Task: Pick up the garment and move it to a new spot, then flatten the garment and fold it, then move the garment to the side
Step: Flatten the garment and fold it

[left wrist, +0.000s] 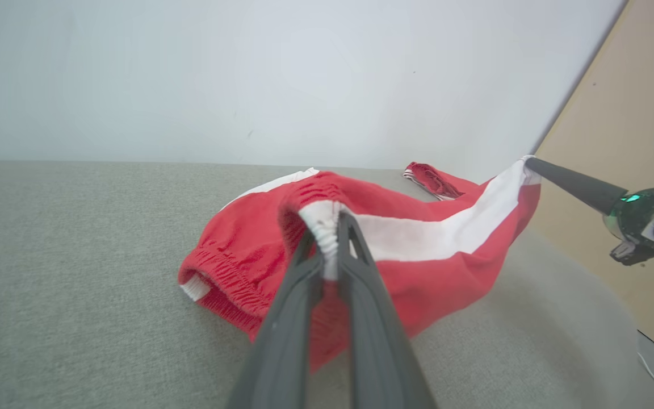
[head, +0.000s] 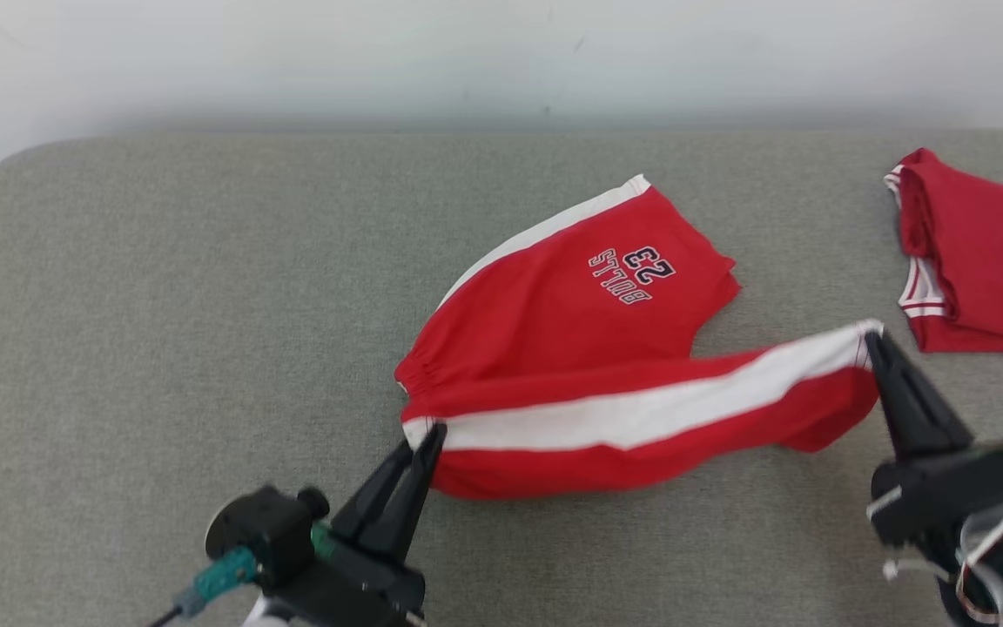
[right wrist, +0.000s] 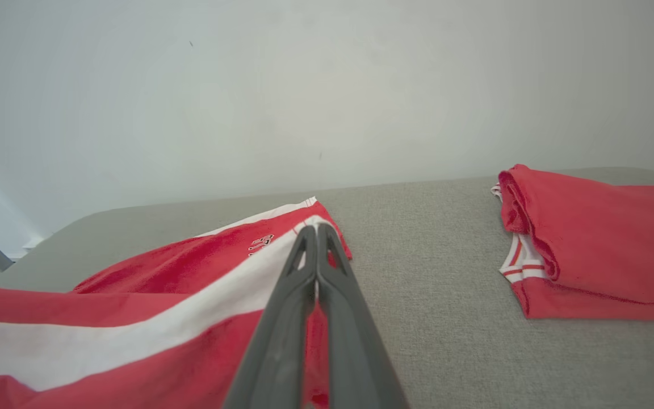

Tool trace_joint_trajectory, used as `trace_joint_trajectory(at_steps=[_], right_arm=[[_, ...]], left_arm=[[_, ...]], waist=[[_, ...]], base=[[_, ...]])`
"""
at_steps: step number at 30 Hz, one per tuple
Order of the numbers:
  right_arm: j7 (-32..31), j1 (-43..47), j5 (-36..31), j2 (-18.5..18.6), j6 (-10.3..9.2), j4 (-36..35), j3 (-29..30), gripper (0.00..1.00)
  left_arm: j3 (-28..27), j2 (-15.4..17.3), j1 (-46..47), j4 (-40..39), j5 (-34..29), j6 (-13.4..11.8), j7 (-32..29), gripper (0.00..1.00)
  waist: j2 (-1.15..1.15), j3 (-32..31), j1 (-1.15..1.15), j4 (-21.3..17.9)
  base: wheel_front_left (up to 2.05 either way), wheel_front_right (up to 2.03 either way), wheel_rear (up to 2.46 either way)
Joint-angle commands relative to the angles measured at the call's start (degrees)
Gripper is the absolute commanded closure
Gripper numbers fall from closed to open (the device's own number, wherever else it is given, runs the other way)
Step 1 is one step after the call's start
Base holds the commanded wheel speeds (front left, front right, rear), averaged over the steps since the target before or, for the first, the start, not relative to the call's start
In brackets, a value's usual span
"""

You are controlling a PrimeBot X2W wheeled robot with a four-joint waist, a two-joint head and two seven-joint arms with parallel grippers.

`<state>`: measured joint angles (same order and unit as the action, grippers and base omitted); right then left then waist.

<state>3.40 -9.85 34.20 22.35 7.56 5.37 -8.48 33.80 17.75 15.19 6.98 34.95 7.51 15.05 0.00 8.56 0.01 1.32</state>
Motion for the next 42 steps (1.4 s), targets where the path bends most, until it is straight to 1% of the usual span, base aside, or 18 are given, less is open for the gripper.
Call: trace_joint_trajectory(at_steps=[1, 6, 10, 12, 16, 22, 25, 26, 33, 36, 42], right_arm=[[0.68, -3.42, 0.31, 1.19, -0.18, 1.95, -0.91, 1.00], [1.25, -13.86, 0.92, 3.61, -0.18, 9.69, -4.03, 1.00], [1.17, -22.61, 1.35, 4.57, -0.19, 16.34, -7.11, 1.00], [1.30, -26.88, 1.54, 4.63, -0.19, 19.88, -8.22, 1.00], [1.44, -34.57, 1.26, 4.70, -0.19, 27.12, -10.80, 1.00], [1.62, -44.12, 0.76, 4.03, -0.19, 37.62, -14.22, 1.00], [1.45, -47.78, 0.60, 3.22, -0.19, 41.90, -16.38, 1.00], [1.45, -47.78, 0.60, 3.22, -0.19, 41.90, -16.38, 1.00], [2.26, -54.07, 0.69, 1.54, -0.19, 51.59, -18.94, 1.00], [3.18, -55.68, 0.55, 1.22, -0.18, 54.39, -20.09, 1.00], [5.22, -57.74, 1.08, 0.65, -0.19, 57.87, -22.25, 1.00]], left_arm=[[-0.47, -0.77, 2.08, 1.18, 0.76, -0.09, 0.16, 1.00], [-1.47, -2.92, 7.65, 4.43, 2.09, -0.09, 0.16, 1.00], [-2.11, -4.63, 12.16, 7.35, 1.88, -0.10, 0.16, 1.00], [-2.29, -6.20, 14.20, 9.12, 2.90, -0.09, 0.16, 1.00], [-1.76, -7.92, 18.86, 13.55, 2.97, -0.10, 0.16, 1.00], [-2.37, -10.90, 23.58, 17.93, 1.79, -0.11, 0.16, 1.00], [-2.23, -12.05, 25.49, 19.85, 1.27, -0.11, 0.16, 1.00], [-2.23, -12.05, 25.49, 19.85, 1.27, -0.11, 0.16, 1.00], [-1.78, -14.10, 28.76, 23.32, 0.88, -0.11, 0.16, 1.00], [-1.38, -14.52, 29.42, 23.98, 0.74, -0.11, 0.16, 1.00], [-0.60, -14.82, 29.68, 24.28, 0.48, -0.11, 0.16, 1.00]], waist=[[0.00, 1.58, -0.01, 1.33], [0.00, 4.34, -0.01, 3.16], [0.00, 7.02, -0.01, 4.72], [0.00, 8.34, -0.01, 5.64], [0.00, 10.75, -0.01, 7.68], [0.00, 13.68, -0.01, 10.34], [0.00, 15.00, -0.01, 11.38], [0.00, 15.00, -0.01, 11.38], [0.00, 17.56, -0.01, 13.15], [0.00, 18.08, -0.01, 13.60], [0.00, 18.09, -0.01, 13.97]], base=[[0.00, 0.00, 0.00], [0.00, 0.00, 0.00], [0.00, 0.00, 0.00], [0.00, 0.00, 0.00], [0.00, 0.00, 0.00], [0.00, 0.00, 0.00], [0.00, 0.00, 0.00], [0.00, 0.00, 0.00], [0.00, 0.00, 0.00], [0.00, 0.00, 0.00], [0.00, 0.00, 0.00]])
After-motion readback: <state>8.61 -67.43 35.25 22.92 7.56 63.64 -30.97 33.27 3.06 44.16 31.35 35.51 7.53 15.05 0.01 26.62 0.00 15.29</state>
